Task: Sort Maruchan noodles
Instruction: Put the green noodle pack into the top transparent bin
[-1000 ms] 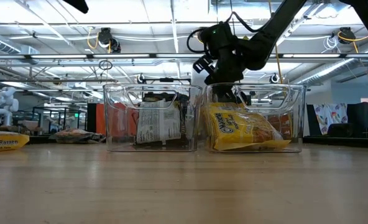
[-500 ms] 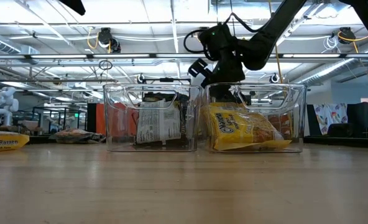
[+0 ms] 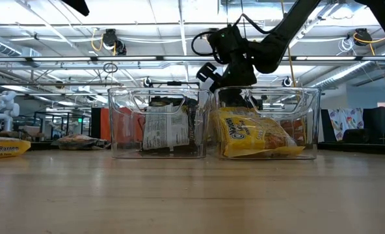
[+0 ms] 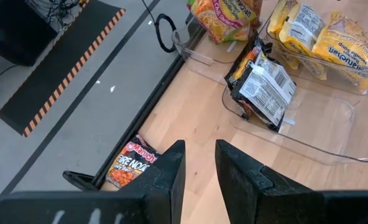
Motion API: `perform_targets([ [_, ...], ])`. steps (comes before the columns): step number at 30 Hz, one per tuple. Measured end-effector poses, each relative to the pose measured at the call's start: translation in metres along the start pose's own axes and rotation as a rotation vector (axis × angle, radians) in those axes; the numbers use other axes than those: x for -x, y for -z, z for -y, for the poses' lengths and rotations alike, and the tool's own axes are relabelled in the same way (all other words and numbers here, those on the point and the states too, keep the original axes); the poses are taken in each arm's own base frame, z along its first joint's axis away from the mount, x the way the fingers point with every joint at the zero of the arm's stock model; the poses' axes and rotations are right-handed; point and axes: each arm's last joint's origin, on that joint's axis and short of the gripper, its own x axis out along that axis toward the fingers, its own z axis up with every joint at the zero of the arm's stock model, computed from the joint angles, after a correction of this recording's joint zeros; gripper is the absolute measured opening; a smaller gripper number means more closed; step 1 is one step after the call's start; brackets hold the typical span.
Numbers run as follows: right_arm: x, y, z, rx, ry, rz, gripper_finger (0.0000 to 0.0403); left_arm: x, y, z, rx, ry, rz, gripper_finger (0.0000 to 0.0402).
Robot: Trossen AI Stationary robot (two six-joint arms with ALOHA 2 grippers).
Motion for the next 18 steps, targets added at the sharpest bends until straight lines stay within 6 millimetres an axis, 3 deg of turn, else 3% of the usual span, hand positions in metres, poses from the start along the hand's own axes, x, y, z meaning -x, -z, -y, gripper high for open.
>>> perform_targets([
  [7,-0.0001,-0.0001,0.0000,-0.015,0.001,0.001,0.0054,0.0000,0.0000,0.0000,0.000,0.000,0.000,0.0095],
  [18,-0.0004,0.0000,0.0006,-0.028,0.004,0.001,0.0039,0.0000,-0.0001,0.0000,-0.009,0.000,0.001,0.0095],
])
